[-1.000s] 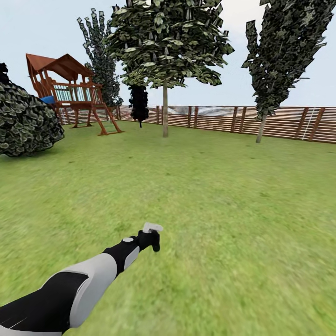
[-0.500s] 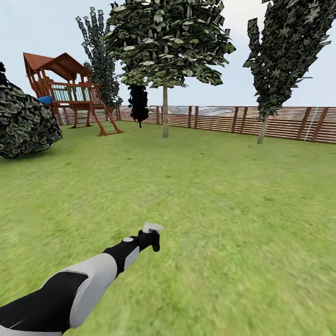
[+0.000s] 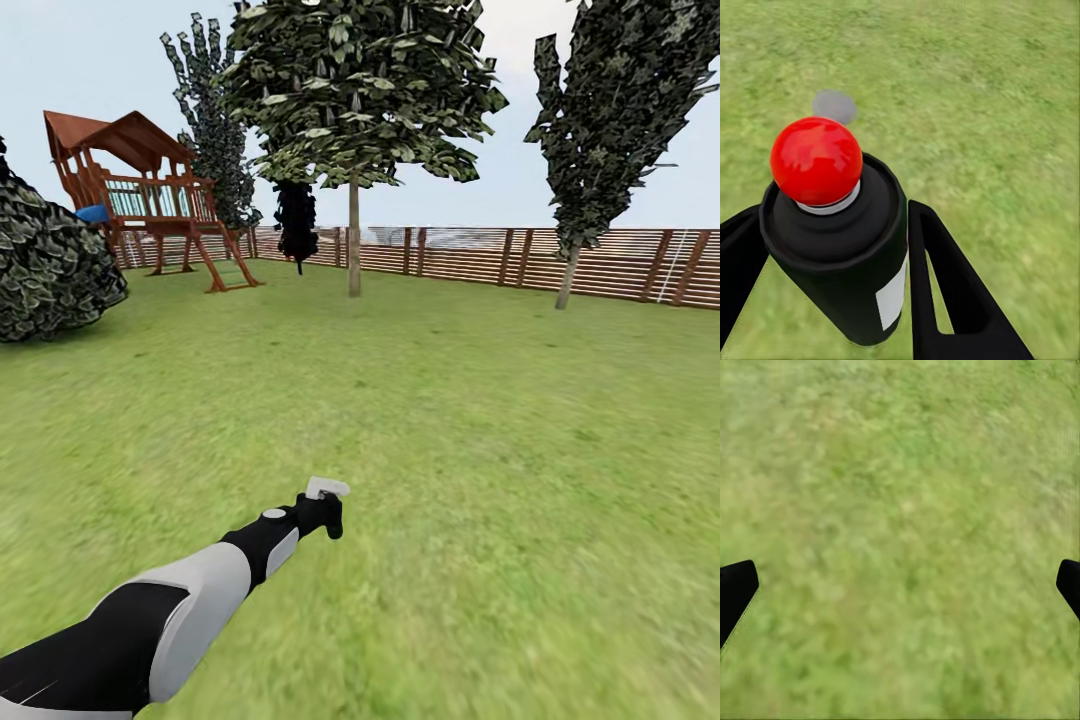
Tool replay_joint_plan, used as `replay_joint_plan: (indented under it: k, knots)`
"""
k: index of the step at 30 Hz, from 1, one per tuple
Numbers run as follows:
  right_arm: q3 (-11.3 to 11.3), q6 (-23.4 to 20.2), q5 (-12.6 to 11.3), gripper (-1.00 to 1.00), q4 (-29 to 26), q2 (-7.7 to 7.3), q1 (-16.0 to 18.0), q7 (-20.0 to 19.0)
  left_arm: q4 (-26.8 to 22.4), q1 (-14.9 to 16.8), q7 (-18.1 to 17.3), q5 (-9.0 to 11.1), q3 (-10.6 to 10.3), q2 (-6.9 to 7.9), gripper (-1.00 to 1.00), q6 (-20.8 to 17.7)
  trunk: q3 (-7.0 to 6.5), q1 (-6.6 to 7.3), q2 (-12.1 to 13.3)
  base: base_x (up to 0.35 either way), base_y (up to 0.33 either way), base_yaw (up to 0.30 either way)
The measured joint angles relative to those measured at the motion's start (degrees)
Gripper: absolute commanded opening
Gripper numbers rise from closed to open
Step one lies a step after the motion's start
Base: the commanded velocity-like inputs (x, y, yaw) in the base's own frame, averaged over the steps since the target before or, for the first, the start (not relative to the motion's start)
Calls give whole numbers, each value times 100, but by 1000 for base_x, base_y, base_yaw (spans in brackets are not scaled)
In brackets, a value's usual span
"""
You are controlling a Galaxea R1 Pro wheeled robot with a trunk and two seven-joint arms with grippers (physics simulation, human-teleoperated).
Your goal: In the garden, pick up the pesticide atomizer on the floor and spray pesticide onto both trees until each tree trunk is fully covered.
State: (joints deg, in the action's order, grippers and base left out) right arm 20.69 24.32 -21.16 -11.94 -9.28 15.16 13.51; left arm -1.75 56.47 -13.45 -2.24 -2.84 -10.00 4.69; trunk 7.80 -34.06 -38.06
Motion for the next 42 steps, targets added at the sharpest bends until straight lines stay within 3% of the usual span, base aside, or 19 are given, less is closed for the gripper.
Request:
replay_joint_plan:
  k: [24,42]
  knots:
    - [1,-1,0,100,6,8,0,0,-3,-2,1,0,0,0,-100,0,0,0,0,350,2,0]
    - [8,-1,6,100,122,8,0,3,-2,-2,2,0,2,0,-100,0,0,0,0,350,87,0]
